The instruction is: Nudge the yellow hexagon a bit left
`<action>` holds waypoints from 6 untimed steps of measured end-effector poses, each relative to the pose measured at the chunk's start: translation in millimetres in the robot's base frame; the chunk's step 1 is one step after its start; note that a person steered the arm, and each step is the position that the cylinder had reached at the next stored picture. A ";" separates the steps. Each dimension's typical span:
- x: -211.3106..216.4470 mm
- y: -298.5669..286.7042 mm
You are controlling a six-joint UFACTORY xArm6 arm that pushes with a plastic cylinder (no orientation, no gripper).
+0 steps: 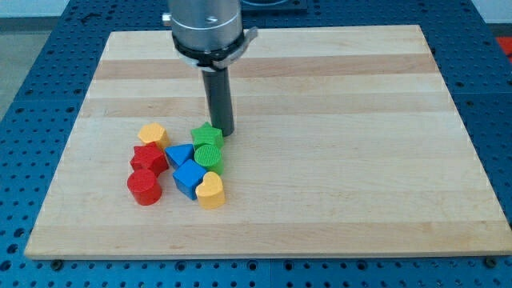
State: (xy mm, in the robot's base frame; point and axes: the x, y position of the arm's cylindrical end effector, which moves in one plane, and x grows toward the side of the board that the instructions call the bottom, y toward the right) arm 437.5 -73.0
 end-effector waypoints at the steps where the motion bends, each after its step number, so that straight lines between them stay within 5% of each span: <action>1: 0.0 -5.4; 6: -10.1 -61.7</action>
